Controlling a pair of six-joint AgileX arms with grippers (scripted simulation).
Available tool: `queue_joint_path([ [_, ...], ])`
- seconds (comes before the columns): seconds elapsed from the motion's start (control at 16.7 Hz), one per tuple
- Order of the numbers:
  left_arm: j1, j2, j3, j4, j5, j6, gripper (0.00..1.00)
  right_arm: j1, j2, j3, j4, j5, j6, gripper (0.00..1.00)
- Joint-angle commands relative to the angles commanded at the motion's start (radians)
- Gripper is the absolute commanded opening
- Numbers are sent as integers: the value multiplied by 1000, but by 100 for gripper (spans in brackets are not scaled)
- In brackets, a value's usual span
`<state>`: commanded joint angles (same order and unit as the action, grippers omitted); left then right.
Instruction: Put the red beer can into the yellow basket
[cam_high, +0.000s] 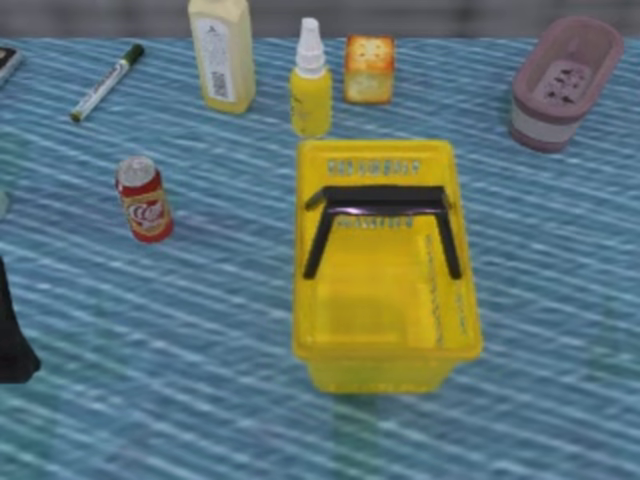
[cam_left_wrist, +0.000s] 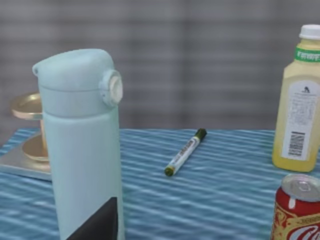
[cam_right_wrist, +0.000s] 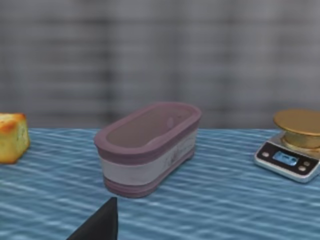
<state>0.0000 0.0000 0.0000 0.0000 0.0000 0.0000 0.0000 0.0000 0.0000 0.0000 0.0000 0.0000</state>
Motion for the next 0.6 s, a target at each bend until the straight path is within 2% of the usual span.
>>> queue_joint_path([
  [0.3,-6,61,60,-45,0,21,100,0,0,0,0,0,0,100],
  [0.6,-37,372,346,-244,0,114,100,0,0,0,0,0,0,100],
])
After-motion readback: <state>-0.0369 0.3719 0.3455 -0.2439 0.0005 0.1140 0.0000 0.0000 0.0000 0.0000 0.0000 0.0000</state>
